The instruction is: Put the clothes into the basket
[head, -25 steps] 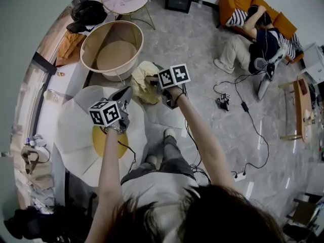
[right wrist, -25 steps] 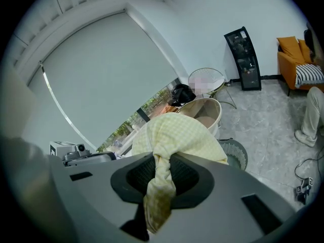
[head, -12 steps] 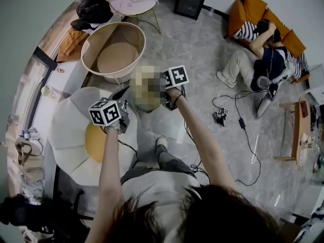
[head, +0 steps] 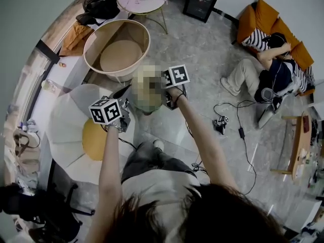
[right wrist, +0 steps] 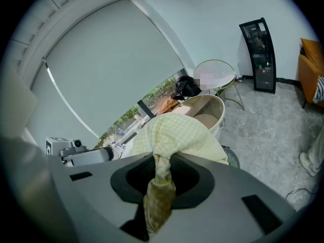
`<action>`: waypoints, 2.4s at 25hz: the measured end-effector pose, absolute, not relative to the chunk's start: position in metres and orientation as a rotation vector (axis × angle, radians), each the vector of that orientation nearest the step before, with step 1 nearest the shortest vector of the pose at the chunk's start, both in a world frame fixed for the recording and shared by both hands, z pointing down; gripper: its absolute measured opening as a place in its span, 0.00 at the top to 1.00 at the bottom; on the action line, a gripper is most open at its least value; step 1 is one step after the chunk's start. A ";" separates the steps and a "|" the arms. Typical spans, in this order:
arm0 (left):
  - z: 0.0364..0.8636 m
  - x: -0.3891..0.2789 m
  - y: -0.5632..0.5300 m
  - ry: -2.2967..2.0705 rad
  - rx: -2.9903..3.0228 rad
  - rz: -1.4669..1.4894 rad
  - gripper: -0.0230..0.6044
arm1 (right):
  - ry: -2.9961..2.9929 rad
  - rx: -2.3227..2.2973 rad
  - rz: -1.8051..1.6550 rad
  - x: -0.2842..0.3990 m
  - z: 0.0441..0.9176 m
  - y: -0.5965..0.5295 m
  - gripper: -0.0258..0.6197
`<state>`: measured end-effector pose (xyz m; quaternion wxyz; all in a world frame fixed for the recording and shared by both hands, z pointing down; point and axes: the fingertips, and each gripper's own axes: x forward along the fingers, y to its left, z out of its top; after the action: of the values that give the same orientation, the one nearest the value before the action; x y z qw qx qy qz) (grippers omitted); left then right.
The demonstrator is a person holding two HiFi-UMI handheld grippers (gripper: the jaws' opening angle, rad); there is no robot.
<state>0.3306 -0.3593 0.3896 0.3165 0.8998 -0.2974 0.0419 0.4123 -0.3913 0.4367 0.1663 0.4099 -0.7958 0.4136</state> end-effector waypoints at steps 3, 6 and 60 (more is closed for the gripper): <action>0.396 0.330 -0.366 -0.795 2.351 0.124 0.95 | -2.247 1.155 1.181 0.415 0.445 -0.397 0.85; 0.401 0.332 -0.378 -0.793 2.346 0.135 0.95 | -2.245 1.145 1.197 0.416 0.451 -0.409 0.85; 0.504 0.382 -0.483 -0.664 2.141 0.329 0.95 | -1.955 1.098 1.279 0.453 0.572 -0.500 0.76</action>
<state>0.3823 -0.4826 0.5038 0.4242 0.8557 -0.2656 0.1316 0.4526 -0.5005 0.5718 0.2765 0.4088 -0.7279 0.4760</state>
